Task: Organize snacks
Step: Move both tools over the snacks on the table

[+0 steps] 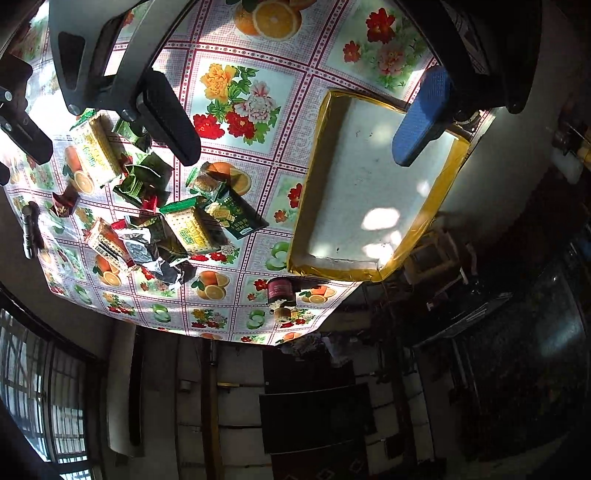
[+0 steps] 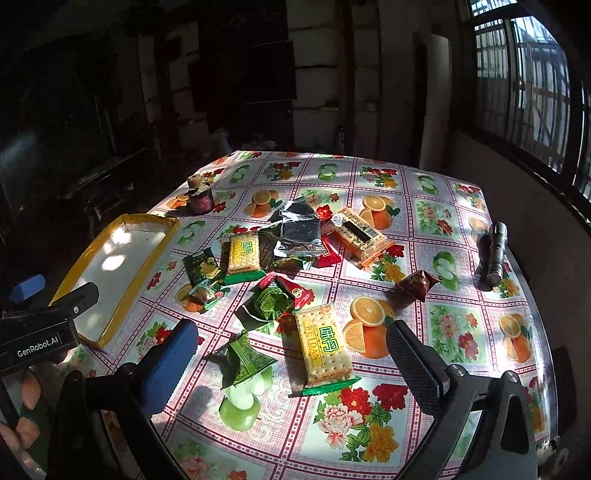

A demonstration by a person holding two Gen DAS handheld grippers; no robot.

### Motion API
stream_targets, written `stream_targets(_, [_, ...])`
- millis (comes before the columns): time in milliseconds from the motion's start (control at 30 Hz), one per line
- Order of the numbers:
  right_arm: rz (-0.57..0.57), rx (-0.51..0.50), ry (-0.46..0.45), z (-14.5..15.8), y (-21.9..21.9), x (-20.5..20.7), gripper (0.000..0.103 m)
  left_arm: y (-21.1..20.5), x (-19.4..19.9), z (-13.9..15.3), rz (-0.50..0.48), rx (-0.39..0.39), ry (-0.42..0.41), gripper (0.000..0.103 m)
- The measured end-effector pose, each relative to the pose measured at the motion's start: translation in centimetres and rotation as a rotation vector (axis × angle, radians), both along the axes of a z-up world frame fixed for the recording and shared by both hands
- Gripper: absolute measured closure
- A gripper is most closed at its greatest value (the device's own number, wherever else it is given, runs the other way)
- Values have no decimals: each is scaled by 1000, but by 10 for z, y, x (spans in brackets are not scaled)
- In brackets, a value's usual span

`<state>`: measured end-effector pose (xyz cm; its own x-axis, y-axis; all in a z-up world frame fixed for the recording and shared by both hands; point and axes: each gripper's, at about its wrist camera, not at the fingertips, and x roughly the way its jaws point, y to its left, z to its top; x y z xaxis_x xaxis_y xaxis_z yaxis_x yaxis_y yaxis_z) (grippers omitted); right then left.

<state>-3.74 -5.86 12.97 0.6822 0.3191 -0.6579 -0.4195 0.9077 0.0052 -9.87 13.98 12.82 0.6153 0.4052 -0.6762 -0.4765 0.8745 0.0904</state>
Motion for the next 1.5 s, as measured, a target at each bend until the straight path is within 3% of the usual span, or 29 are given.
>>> stream_targets(433, [-35, -77, -46, -2, 14, -7, 1, 2, -3, -5, -13, -66, 1, 0])
stream_targets(1100, [-84, -99, -10, -19, -16, 5, 1, -38, 17, -26, -106, -73, 90, 0])
stream_targets(1500, [-117, -104, 18, -25, -29, 11, 1, -40, 18, -26, -88, -37, 91, 0])
